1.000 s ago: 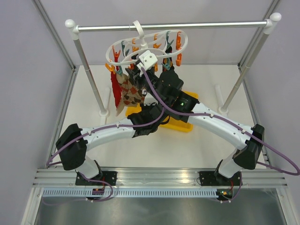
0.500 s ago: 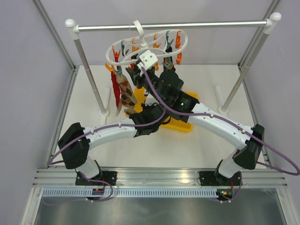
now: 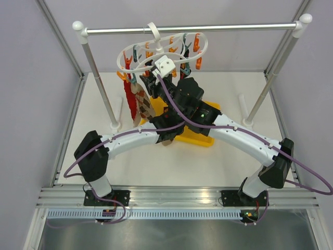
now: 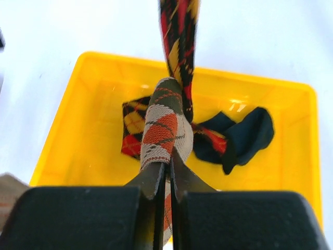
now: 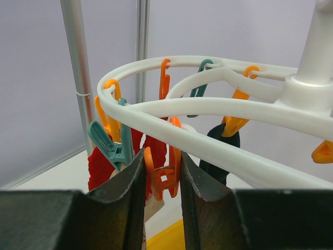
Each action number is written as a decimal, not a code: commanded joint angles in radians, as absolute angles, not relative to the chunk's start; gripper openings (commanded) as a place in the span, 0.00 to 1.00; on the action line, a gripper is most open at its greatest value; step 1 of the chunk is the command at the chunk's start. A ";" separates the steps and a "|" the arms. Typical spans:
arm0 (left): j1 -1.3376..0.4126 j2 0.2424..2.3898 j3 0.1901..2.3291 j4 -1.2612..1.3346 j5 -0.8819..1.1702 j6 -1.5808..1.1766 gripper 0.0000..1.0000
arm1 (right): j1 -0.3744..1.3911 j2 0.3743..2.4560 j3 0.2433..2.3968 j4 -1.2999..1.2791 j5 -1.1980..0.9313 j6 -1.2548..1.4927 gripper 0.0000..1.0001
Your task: Remove the socks clipped to the hanger
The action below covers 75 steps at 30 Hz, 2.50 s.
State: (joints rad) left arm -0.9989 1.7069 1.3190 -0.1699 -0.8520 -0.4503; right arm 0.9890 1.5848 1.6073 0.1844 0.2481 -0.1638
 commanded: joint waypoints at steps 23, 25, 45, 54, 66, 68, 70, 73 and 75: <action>-0.956 1.914 1.505 0.054 -0.581 -0.221 0.13 | 0.988 1.580 1.701 0.129 0.227 -0.117 0.02; -0.937 1.934 1.496 0.006 -0.575 -0.280 0.12 | 0.989 1.580 1.700 0.127 0.227 -0.115 0.02; -0.916 1.988 1.336 -0.081 -0.500 -0.456 0.31 | 0.989 1.588 1.698 0.117 0.241 -0.120 0.02; -0.913 1.982 1.284 -0.100 -0.468 -0.509 0.31 | 0.988 1.586 1.692 0.117 0.239 -0.117 0.03; -0.916 1.772 1.121 0.078 -0.451 -0.424 0.65 | 0.989 1.585 1.694 0.117 0.244 -0.121 0.03; -0.916 1.727 1.094 0.109 -0.442 -0.413 0.67 | 0.988 1.585 1.694 0.117 0.247 -0.124 0.03; -0.919 1.695 1.072 0.133 -0.423 -0.387 0.68 | 0.991 1.583 1.694 0.115 0.248 -0.124 0.03; -0.930 1.643 1.032 0.169 -0.407 -0.351 0.68 | 0.988 1.580 1.689 0.114 0.252 -0.124 0.03; -0.937 1.603 0.984 0.202 -0.397 -0.336 0.69 | 0.989 1.574 1.684 0.114 0.255 -0.126 0.03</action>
